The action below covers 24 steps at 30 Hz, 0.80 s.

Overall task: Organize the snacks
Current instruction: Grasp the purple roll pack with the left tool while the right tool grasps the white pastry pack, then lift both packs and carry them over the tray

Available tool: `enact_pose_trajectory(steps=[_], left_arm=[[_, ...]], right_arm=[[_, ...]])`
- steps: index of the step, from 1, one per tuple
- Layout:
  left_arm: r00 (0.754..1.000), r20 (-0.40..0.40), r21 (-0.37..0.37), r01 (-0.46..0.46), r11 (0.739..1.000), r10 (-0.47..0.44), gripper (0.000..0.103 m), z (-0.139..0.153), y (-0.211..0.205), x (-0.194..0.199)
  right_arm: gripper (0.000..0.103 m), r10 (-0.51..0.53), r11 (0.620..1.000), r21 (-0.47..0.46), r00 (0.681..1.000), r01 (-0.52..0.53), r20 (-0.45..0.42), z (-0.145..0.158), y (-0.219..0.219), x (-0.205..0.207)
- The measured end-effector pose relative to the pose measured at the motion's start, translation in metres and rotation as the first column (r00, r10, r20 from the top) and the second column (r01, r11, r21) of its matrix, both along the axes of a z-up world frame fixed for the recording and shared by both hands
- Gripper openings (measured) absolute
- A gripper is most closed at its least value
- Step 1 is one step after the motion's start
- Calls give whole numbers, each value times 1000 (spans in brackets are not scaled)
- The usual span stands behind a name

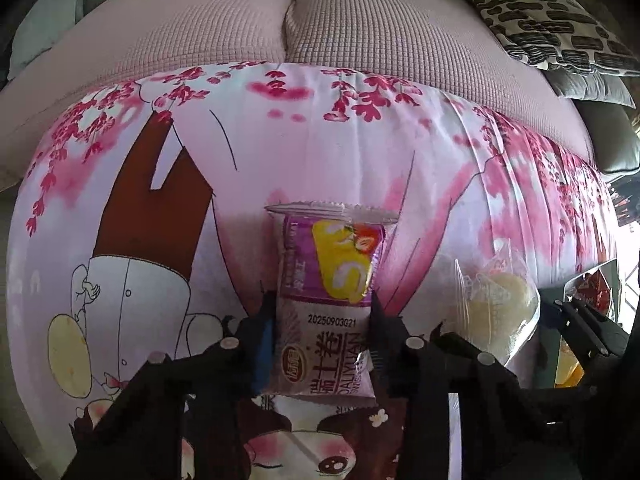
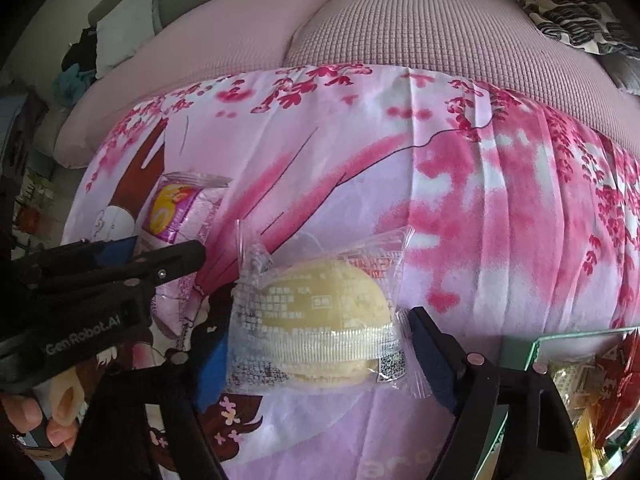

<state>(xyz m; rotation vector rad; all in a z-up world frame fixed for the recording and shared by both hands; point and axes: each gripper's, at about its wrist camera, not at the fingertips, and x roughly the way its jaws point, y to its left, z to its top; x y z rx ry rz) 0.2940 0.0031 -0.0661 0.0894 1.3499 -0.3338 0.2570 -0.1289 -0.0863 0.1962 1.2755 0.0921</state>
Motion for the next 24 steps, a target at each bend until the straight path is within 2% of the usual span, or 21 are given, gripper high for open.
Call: enact_pose_trajectory(steps=[4, 9, 13, 18, 24], left_arm=[[1000, 13, -2, -3, 1000, 3, 40, 6, -3, -7], [998, 27, -64, -56, 996, 57, 40, 19, 2, -19], [993, 41, -129, -108, 986, 114, 40, 36, 10, -42], [983, 69, -174, -159, 972, 173, 40, 53, 11, -69], [965, 90, -249, -218, 944, 247, 40, 68, 7, -101]], right_arm=[[82, -17, 999, 27, 1000, 17, 8, 10, -15, -17], [82, -46, 996, 80, 999, 44, 25, 27, -33, -43], [82, -67, 993, 99, 996, 61, 56, 45, -43, -69], [82, -105, 988, 125, 989, 92, 102, 67, -51, -105], [82, -165, 980, 137, 974, 144, 155, 78, -63, -145]])
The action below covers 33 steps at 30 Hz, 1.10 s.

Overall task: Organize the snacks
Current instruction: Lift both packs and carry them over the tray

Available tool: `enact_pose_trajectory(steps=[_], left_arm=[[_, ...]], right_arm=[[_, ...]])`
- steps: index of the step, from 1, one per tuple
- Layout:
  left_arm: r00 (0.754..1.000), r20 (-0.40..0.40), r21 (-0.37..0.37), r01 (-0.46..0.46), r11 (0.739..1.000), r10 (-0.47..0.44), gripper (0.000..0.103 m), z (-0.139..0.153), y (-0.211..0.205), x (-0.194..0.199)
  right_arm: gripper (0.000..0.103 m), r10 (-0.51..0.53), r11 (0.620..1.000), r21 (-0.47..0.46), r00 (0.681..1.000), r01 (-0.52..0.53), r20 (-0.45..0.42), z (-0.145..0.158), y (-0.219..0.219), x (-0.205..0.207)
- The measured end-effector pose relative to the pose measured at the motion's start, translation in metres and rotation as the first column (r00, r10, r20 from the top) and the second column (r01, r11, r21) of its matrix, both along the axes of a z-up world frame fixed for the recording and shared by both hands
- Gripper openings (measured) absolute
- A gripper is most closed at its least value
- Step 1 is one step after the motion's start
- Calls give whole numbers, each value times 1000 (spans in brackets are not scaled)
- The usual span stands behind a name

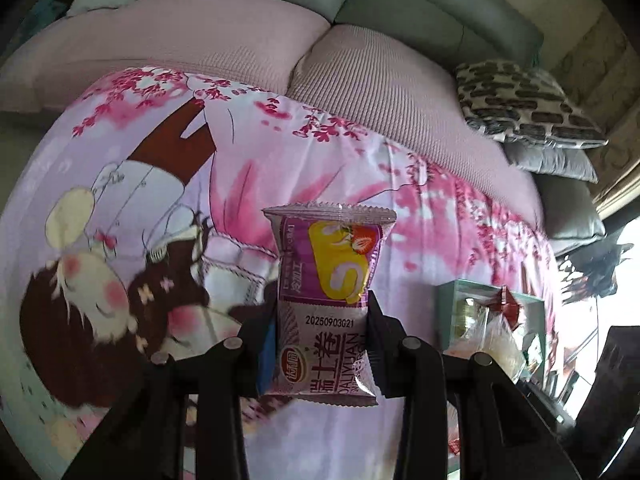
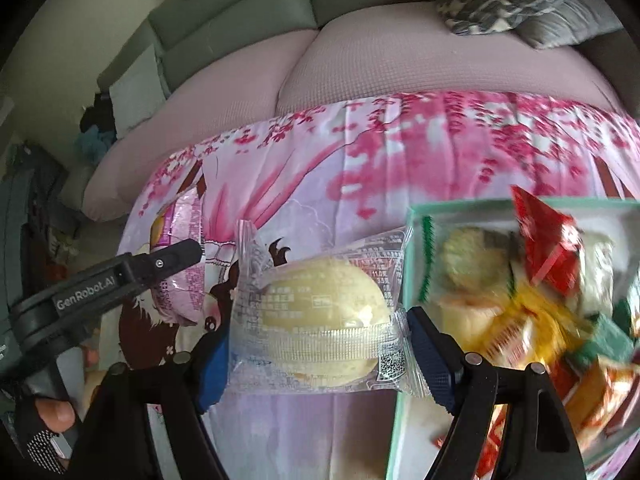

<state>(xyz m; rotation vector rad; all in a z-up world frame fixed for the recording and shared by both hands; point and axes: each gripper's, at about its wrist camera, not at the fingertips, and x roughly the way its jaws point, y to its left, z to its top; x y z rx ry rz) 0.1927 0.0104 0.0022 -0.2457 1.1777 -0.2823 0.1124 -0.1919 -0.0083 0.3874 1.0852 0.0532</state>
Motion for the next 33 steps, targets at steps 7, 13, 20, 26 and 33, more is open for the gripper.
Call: enact_pose_trajectory(steps=[7, 13, 20, 26, 33], left_arm=[[997, 56, -43, -41, 998, 43, 40, 12, -17, -29], [996, 88, -45, -31, 998, 35, 40, 16, -41, -38], [990, 143, -36, 24, 999, -19, 40, 30, -76, -45], [981, 182, -44, 74, 996, -65, 40, 39, -98, -54], [971, 211, -37, 126, 991, -116, 40, 41, -116, -66]], right_arm=[[82, -59, 998, -27, 996, 61, 70, 6, -8, -28], [82, -93, 994, -41, 990, 98, 108, 12, -26, -38], [82, -146, 987, -51, 979, 154, 143, 22, -52, -47], [82, -187, 979, -54, 972, 196, 146, 23, -70, -54], [82, -224, 972, -32, 962, 232, 158, 27, -87, -62]])
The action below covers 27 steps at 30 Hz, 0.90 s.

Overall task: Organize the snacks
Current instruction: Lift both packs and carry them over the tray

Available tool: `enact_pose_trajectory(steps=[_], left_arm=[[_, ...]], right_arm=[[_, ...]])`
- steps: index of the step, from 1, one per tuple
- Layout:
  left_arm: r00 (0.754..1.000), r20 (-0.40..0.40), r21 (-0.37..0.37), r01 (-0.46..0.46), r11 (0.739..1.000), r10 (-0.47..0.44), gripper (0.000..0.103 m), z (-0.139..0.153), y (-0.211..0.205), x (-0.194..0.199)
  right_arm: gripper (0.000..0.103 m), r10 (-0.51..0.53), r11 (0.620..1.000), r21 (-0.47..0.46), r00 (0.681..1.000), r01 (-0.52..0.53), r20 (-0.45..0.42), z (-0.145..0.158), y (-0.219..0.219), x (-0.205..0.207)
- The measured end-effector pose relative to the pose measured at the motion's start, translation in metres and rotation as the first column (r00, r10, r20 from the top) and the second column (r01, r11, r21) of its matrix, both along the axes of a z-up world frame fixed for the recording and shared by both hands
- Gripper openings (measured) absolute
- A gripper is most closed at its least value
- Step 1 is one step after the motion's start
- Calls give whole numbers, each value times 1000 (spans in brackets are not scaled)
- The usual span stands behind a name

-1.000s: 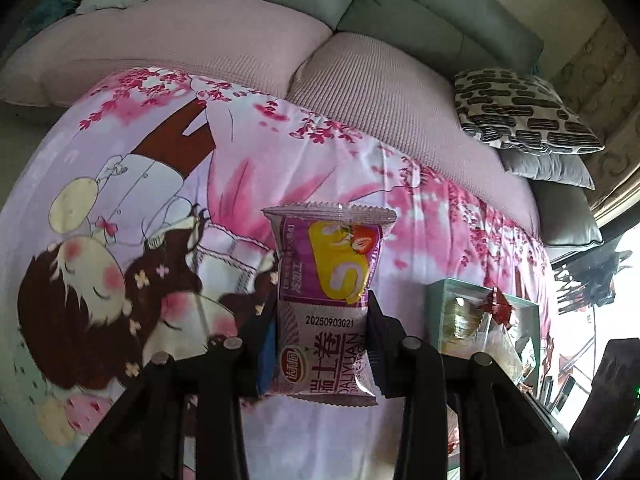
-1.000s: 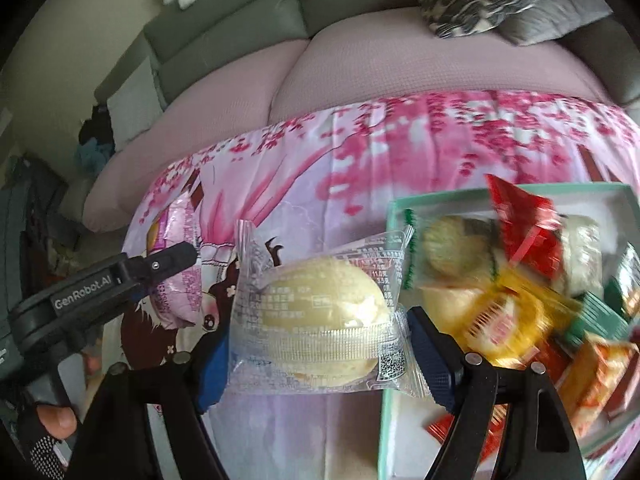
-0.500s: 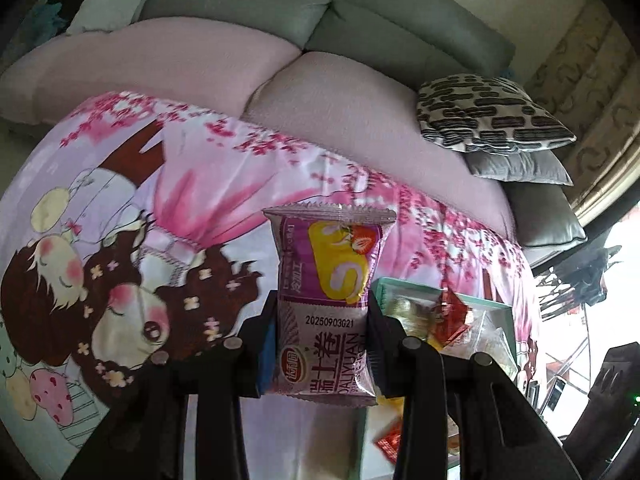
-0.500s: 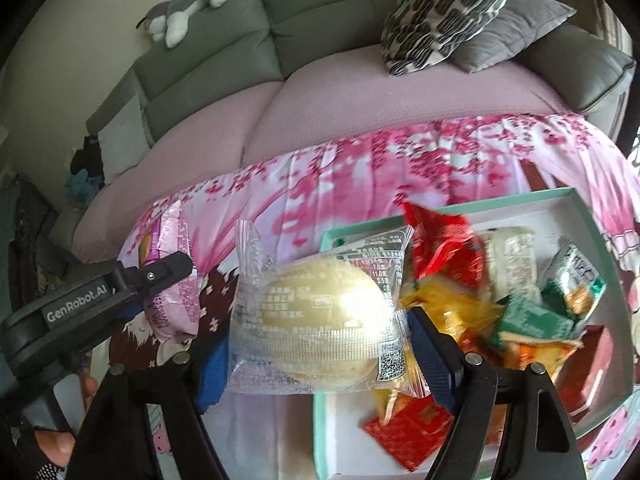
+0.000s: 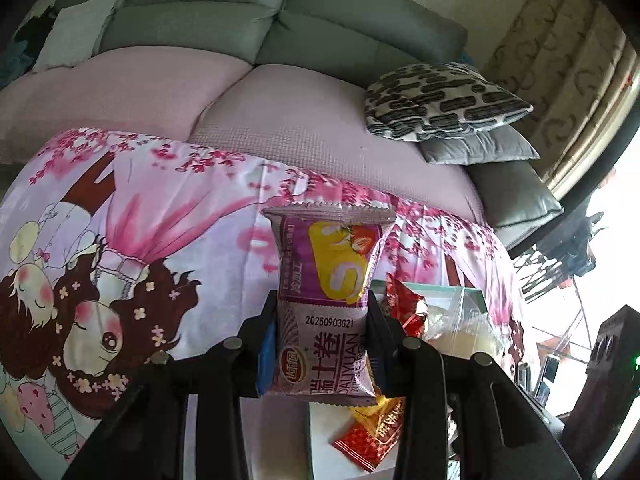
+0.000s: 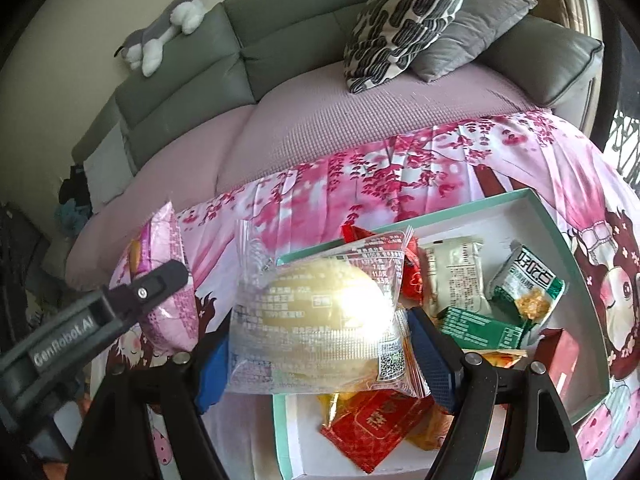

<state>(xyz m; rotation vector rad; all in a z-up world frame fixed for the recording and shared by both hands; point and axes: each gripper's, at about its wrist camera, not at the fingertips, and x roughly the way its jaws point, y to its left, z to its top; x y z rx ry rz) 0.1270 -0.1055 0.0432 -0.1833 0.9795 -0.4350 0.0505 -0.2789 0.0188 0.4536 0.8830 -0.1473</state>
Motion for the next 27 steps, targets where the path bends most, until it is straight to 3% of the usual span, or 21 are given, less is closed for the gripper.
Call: enact_pose_trajectory(steps=[11, 15, 22, 27], left_arm=[[998, -3, 3, 64, 998, -63, 40, -10, -26, 1], [997, -15, 45, 77, 996, -76, 40, -24, -40, 9], [993, -80, 91, 99, 991, -92, 40, -60, -56, 19], [988, -105, 101, 124, 987, -113, 40, -70, -66, 16]], right_arm=[[82, -160, 987, -4, 987, 160, 16, 8, -57, -22], [82, -202, 979, -6, 979, 202, 12, 4, -78, -25], [82, -261, 965, -2, 964, 261, -45, -16, -110, -24], [82, -268, 963, 3, 959, 270, -96, -31, -115, -20]])
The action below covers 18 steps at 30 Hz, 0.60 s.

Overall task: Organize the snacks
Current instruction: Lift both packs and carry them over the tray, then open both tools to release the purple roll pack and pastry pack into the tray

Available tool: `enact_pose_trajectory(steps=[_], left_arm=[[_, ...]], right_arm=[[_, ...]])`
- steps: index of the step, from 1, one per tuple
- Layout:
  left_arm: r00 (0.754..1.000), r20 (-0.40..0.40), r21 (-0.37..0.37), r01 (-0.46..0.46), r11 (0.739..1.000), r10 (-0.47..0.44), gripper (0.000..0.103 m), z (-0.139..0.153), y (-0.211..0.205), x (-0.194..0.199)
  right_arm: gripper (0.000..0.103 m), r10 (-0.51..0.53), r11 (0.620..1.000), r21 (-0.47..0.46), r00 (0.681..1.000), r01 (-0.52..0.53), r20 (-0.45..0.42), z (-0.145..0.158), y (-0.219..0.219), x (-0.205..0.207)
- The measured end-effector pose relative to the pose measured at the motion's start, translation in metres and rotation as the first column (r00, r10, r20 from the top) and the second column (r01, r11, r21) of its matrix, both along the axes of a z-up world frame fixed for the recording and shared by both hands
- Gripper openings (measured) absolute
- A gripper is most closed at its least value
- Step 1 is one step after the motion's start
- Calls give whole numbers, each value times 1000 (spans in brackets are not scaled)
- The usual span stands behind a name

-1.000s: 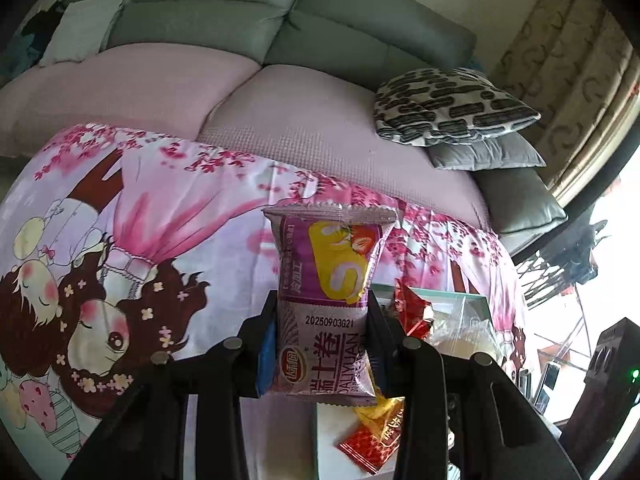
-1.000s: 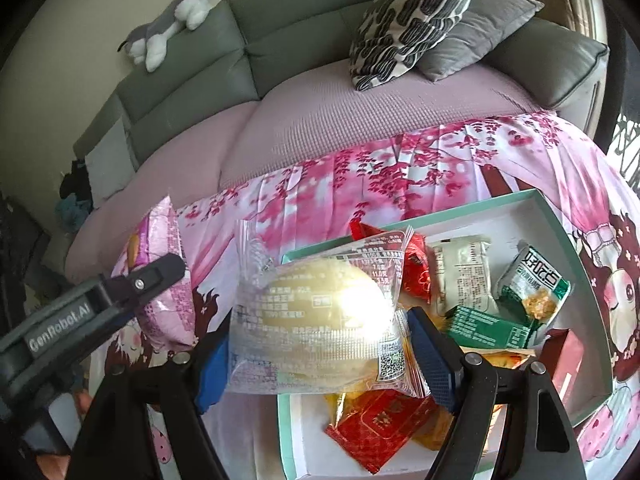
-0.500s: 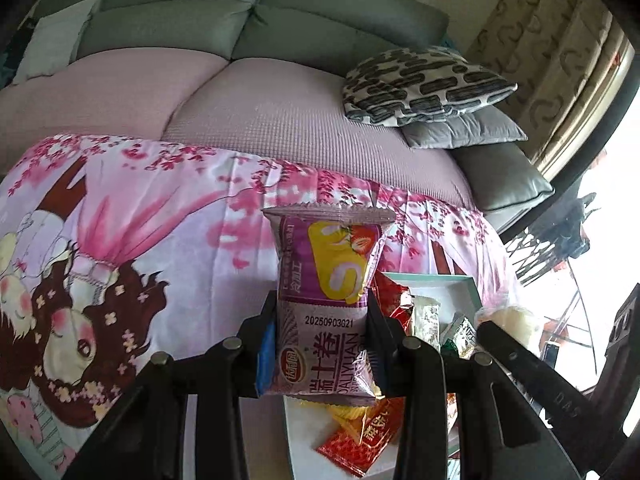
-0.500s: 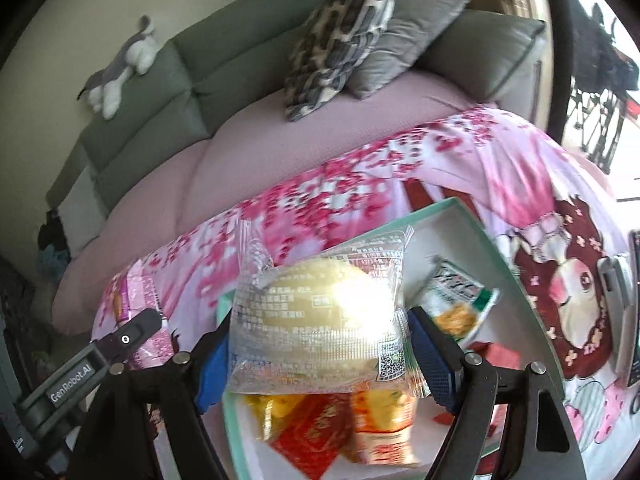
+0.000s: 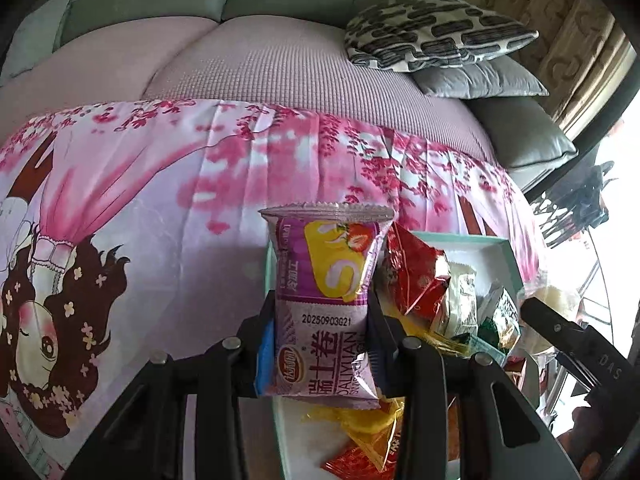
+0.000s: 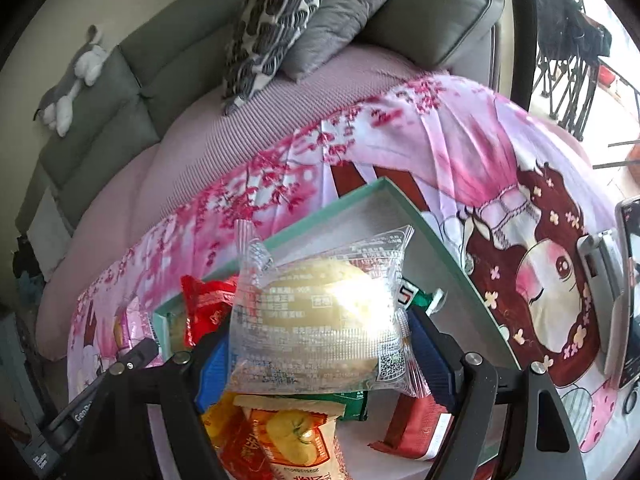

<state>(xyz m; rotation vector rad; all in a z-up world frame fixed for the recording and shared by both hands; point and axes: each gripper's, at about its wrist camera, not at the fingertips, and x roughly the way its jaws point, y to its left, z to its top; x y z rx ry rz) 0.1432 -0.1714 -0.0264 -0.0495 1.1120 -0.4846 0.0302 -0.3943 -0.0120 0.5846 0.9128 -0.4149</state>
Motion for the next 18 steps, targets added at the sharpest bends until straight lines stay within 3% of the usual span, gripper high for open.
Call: enact_pose_trajectory(steps=[7, 13, 16, 18], left_arm=[[994, -34, -17, 100, 995, -101, 40, -9, -31, -14], [992, -21, 12, 126, 992, -126, 40, -9, -38, -25], [993, -8, 2, 121, 993, -121, 44, -4, -33, -26], [994, -7, -7, 113, 994, -113, 58, -3, -30, -26]], right_arm=[[82, 18, 1000, 3, 999, -18, -26, -6, 5, 4], [84, 31, 1000, 1, 998, -31, -51, -10, 7, 7], [85, 32, 999, 7, 998, -32, -51, -11, 6, 7], [87, 31, 999, 12, 998, -30, -52, -12, 5, 8]])
